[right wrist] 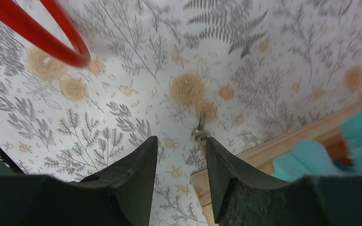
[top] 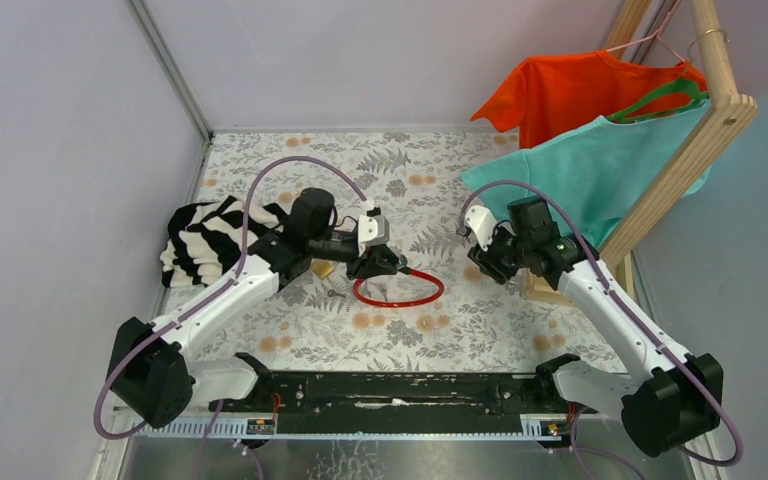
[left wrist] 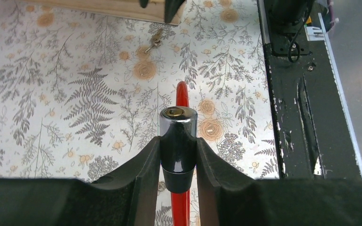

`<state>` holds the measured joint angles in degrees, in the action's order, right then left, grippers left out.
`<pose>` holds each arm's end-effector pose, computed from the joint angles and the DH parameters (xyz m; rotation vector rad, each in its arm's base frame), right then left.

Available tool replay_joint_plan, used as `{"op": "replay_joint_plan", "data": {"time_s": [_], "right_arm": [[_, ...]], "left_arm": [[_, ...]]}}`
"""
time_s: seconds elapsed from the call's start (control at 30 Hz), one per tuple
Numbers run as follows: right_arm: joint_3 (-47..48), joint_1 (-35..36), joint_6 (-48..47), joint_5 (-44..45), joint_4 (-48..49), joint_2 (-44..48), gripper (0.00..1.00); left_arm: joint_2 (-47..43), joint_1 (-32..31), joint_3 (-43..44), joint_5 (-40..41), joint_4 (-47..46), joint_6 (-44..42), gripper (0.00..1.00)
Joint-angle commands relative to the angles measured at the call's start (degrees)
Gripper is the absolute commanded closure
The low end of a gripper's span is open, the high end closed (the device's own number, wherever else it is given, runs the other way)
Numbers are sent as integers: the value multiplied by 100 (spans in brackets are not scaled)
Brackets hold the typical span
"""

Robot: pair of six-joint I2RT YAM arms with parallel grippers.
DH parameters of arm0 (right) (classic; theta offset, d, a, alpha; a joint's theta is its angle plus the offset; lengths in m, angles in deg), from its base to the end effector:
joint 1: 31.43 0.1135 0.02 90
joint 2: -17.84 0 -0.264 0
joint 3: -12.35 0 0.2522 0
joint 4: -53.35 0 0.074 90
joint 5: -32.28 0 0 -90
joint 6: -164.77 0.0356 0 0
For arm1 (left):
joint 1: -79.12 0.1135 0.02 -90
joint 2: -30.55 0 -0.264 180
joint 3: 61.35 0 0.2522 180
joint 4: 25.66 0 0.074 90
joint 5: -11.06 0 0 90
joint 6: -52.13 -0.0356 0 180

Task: Lock with the key
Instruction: Place the lock at the center of the board.

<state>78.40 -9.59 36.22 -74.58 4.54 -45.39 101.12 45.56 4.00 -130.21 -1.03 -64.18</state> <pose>0.2079 0.0944 0.2839 -1.2952 1.9477 0.2052 0.2070 -0.1707 0.2916 1.4420 1.4188 -1.0048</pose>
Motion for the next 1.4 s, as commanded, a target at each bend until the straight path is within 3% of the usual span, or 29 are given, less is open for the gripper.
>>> {"op": "replay_joint_plan", "data": {"time_s": [0.0,0.37,0.63,0.8,0.97,1.13,1.37], "right_arm": [[-317,-11,214,855,179,-182,51],[-501,-162,427,1761,448,-1545,50],[-269,-431,339,1677,589,-2334,50],[-121,-532,297,1489,595,-2675,50],[-147,-532,260,1244,552,-2765,58],[-180,-532,274,907,462,-2783,72],[-200,-524,241,121,96,-2641,90]], "left_arm": [[102,246,158,9,42,772,100],[502,606,1356,723,116,1917,100],[1009,788,1467,857,-1319,3505,100],[1536,897,1639,1378,-2108,4498,100],[2263,1055,1953,1460,-2365,5320,100],[2945,1185,2036,1165,-3009,6008,100],[3596,1368,2146,1135,-3268,6337,100]]}}
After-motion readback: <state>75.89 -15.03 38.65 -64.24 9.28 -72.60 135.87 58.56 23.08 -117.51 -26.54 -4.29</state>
